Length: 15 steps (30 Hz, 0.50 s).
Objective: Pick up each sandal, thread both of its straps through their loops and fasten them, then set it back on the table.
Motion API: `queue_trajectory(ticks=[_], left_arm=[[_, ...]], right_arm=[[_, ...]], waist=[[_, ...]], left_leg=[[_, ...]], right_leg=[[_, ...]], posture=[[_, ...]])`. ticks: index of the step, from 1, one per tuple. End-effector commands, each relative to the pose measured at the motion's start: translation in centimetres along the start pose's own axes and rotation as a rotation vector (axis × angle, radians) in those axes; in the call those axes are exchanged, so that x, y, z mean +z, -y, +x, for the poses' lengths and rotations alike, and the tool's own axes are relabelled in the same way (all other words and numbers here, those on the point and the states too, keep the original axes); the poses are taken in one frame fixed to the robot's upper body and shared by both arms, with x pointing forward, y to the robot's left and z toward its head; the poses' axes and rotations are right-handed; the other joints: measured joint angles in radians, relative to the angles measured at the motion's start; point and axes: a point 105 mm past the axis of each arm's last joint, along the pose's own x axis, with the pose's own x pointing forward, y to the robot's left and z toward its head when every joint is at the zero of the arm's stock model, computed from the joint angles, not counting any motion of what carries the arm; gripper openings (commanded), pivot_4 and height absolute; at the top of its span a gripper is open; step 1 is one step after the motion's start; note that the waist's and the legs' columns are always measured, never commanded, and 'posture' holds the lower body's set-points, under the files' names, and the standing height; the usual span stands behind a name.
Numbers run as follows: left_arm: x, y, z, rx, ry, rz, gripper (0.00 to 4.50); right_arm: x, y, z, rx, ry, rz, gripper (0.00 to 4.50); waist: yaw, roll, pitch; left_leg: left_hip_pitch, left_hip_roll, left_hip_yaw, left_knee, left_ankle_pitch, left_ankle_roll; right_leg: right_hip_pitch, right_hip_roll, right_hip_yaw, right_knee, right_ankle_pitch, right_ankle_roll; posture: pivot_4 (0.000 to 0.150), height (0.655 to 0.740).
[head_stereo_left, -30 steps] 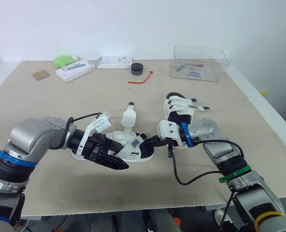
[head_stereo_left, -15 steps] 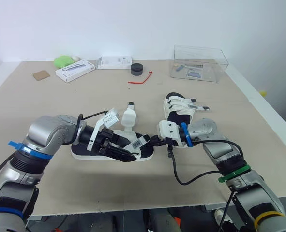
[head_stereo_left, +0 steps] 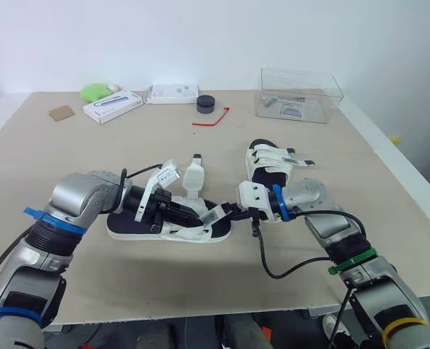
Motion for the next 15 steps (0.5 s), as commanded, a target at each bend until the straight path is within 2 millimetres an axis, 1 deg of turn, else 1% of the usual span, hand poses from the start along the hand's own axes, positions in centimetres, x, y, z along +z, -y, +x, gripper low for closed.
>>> queue_trajectory(ticks=[1, 6, 9, 15], left_arm=[[1.2, 0.2, -0.4, 0.018, 0.044, 0.062, 0.05], [1.1, -0.2, -1.3, 0.079, 0.089, 0.089, 0.05], [1.0, 0.2, -1.7, 0.092, 0.114, 0.097, 0.05], [2.2, 0.2, -3.3, 0.183, 0.253, 0.098, 0.05]], right_arm=[[-2.1, -0.6, -0.1, 0.019, -0.090, 0.032, 0.00], [-2.2, -0.7, -0.2, 0.022, -0.095, 0.030, 0.00], [-2.2, -0.8, -0.1, 0.027, -0.096, 0.029, 0.00], [-2.1, -0.9, 0.1, 0.037, -0.092, 0.022, 0.00]], waist=[[0.000, 0.000, 0.000], [0.000, 0.000, 0.000], [0.000, 0.000, 0.000], [0.000, 0.000, 0.000]], left_leg=[[0.000, 0.000, 0.000, 0.000, 0.000, 0.000], [0.000, 0.000, 0.000, 0.000, 0.000, 0.000], [0.000, 0.000, -0.001, 0.000, 0.000, 0.000], [0.000, 0.000, -0.001, 0.000, 0.000, 0.000]], right_leg=[[0.000, 0.000, 0.000, 0.000, 0.000, 0.000], [0.000, 0.000, 0.000, 0.000, 0.000, 0.000], [0.000, 0.000, 0.000, 0.000, 0.000, 0.000], [0.000, 0.000, 0.000, 0.000, 0.000, 0.000]], posture=[[0.150, 0.7400], [0.150, 0.7400], [0.150, 0.7400], [0.150, 0.7400]])
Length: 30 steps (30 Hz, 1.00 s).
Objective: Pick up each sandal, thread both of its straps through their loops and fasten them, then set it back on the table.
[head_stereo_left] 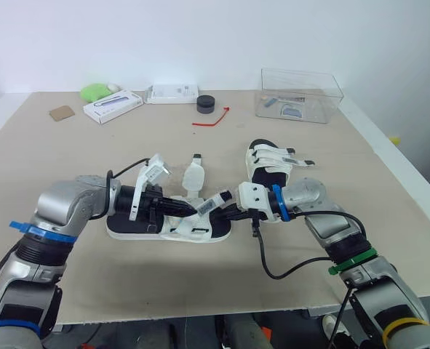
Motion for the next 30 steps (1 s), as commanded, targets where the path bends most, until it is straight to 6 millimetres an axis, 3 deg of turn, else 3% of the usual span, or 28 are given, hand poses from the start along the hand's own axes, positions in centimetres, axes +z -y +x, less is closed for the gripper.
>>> queue_trajectory(ticks=[1, 7, 21, 30], left_arm=[[2.1, 0.4, -1.3, 0.055, 0.137, 0.024, 0.05], [2.2, -0.4, -2.6, 0.174, 0.322, -0.107, 0.05], [-1.5, -2.2, -2.1, 0.313, 0.367, -0.255, 0.05], [-1.3, -2.2, -3.2, 0.322, 0.404, -0.277, 0.05]], right_arm=[[-2.1, -0.8, 0.1, 0.032, -0.080, 0.046, 0.00], [-2.1, -0.9, 0.2, 0.043, -0.081, 0.043, 0.00], [-2.0, -0.8, 0.3, 0.055, -0.081, 0.036, 0.00], [-2.2, -1.0, 0.2, 0.050, -0.083, 0.042, 0.00]], waist=[[0.000, 0.000, 0.000], [0.000, 0.000, 0.000], [0.000, 0.000, 0.000], [0.000, 0.000, 0.000]], left_leg=[[0.000, 0.000, 0.000, 0.000, 0.000, 0.000], [0.000, 0.000, -0.001, 0.000, 0.000, 0.000], [0.006, 0.000, -0.006, 0.000, 0.001, -0.001], [0.006, 0.000, -0.006, 0.000, 0.000, -0.001]], right_leg=[[0.000, 0.000, 0.000, 0.000, 0.000, 0.000], [0.000, -0.001, 0.000, 0.000, 0.001, 0.000], [0.007, -0.001, -0.003, 0.000, 0.000, -0.002], [0.008, -0.002, -0.004, 0.000, 0.000, -0.002]], posture=[[0.150, 0.7400], [0.150, 0.7400], [0.150, 0.7400], [0.150, 0.7400]])
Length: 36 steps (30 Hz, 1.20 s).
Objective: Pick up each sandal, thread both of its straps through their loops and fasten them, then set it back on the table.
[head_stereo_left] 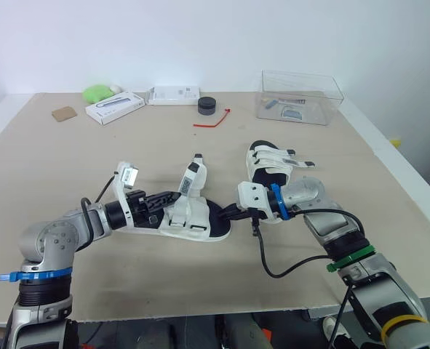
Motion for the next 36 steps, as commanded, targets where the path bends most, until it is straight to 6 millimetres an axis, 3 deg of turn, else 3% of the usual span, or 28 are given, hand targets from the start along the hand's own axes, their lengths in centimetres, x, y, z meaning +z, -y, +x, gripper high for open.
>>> queue_trajectory(ticks=[1, 11, 13, 14, 19, 23, 27, 32, 36], left_arm=[[0.9, -0.5, -1.0, 0.040, 0.033, 0.022, 0.05], [-0.2, -1.2, -1.5, 0.087, -0.009, 0.038, 0.05], [-0.1, -1.2, -1.5, 0.095, -0.016, 0.069, 0.87], [0.1, -1.3, -1.6, 0.102, -0.017, 0.088, 1.28], [1.4, -1.2, -2.8, 0.111, -0.044, 0.192, 1.28], [4.3, -0.9, -3.1, 0.108, -0.027, 0.376, 1.28], [6.4, 0.0, -1.2, 0.040, 0.020, 0.527, 1.28], [5.1, -1.1, 1.4, -0.024, -0.045, 0.567, 1.28], [3.9, -2.3, 2.3, -0.060, -0.131, 0.561, 1.28]], right_arm=[[-2.2, -1.2, 0.2, 0.032, -0.079, 0.049, 0.00], [-2.2, -1.3, 0.2, 0.032, -0.077, 0.053, 0.00], [-2.2, -1.3, 0.2, 0.032, -0.078, 0.053, 0.00], [-2.2, -1.3, 0.2, 0.032, -0.078, 0.052, 0.00], [-2.2, -1.3, 0.2, 0.032, -0.078, 0.052, 0.00], [-2.2, -1.3, 0.2, 0.032, -0.079, 0.051, 0.00], [-2.4, -1.3, 0.1, 0.032, -0.092, 0.037, 0.00], [-2.3, -1.3, 0.2, 0.022, -0.088, 0.037, 0.00], [-2.3, -1.2, 0.1, 0.013, -0.090, 0.035, 0.00]], waist=[[0.000, 0.000, 0.000], [0.000, 0.000, 0.000], [0.000, 0.000, 0.000], [0.000, 0.000, 0.000], [0.000, 0.000, 0.000], [0.001, -0.001, 0.001], [0.002, -0.002, 0.001], [0.002, -0.001, 0.000], [0.001, -0.002, 0.001]], left_leg=[[0.000, 0.000, 0.000, 0.000, 0.000, 0.000], [0.001, 0.000, 0.000, -0.001, 0.000, 0.000], [0.001, 0.000, 0.000, -0.002, 0.000, 0.000], [0.001, 0.000, 0.000, -0.002, 0.000, 0.000], [0.001, 0.000, -0.001, -0.003, 0.000, 0.000], [0.001, 0.000, -0.001, -0.004, 0.000, 0.000], [0.001, 0.000, -0.001, -0.004, 0.000, -0.001], [0.001, 0.000, 0.000, -0.004, -0.001, -0.001], [0.000, 0.001, 0.000, -0.004, -0.001, -0.001]], right_leg=[[0.000, 0.000, 0.000, 0.000, 0.000, 0.000], [0.000, 0.000, -0.001, 0.000, -0.001, -0.002], [0.000, 0.000, 0.000, 0.000, -0.001, -0.002], [0.000, 0.000, -0.001, 0.000, -0.001, -0.002], [0.000, 0.000, -0.001, 0.000, -0.002, -0.002], [-0.001, 0.000, -0.002, 0.000, -0.005, -0.006], [0.000, 0.000, -0.002, 0.000, -0.005, -0.006], [0.000, 0.000, -0.001, -0.001, -0.004, -0.001], [-0.001, 0.001, -0.001, -0.001, -0.004, -0.002]], posture=[[0.150, 0.7400], [0.150, 0.7400], [0.150, 0.7400], [0.150, 0.7400], [0.150, 0.7400], [0.150, 0.7400], [0.150, 0.7400], [0.150, 0.7400], [0.150, 0.7400]])
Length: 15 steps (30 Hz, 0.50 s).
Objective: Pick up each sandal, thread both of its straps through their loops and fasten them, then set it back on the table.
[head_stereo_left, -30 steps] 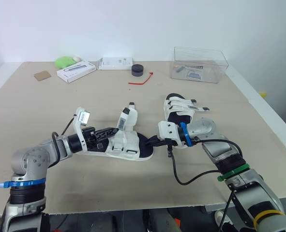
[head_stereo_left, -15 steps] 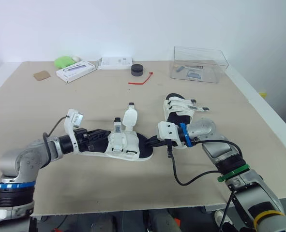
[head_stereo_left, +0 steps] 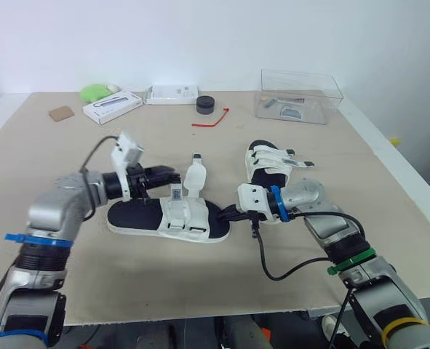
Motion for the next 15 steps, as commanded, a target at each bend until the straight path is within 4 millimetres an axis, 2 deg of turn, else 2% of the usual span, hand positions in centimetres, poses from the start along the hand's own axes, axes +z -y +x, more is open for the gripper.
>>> queue_trajectory(ticks=[1, 6, 15], left_arm=[[0.3, -0.5, 0.4, -0.053, -0.031, 0.047, 1.28], [-1.7, -0.8, 0.4, -0.132, -0.139, -0.042, 1.28], [-3.5, 1.0, 0.0, -0.271, -0.262, -0.098, 1.28]], right_arm=[[-2.4, -0.9, -0.1, 0.019, -0.097, 0.055, 0.00], [-2.5, -0.9, -0.3, 0.007, -0.101, 0.057, 0.00], [-2.7, -1.1, -0.6, -0.004, -0.107, 0.066, 0.00]], waist=[[0.000, 0.000, 0.000], [0.000, 0.000, 0.000], [0.000, 0.000, 0.000]], left_leg=[[0.000, 0.000, 0.000, 0.000, 0.000, 0.000], [0.000, 0.000, 0.000, 0.000, 0.000, 0.000], [-0.001, 0.000, 0.000, 0.000, -0.002, 0.003]], right_leg=[[0.000, 0.000, 0.000, 0.000, 0.000, 0.000], [0.000, 0.000, 0.000, 0.000, 0.000, 0.000], [0.000, 0.000, 0.000, 0.000, -0.002, 0.001]], posture=[[0.150, 0.7400], [0.150, 0.7400], [0.150, 0.7400]])
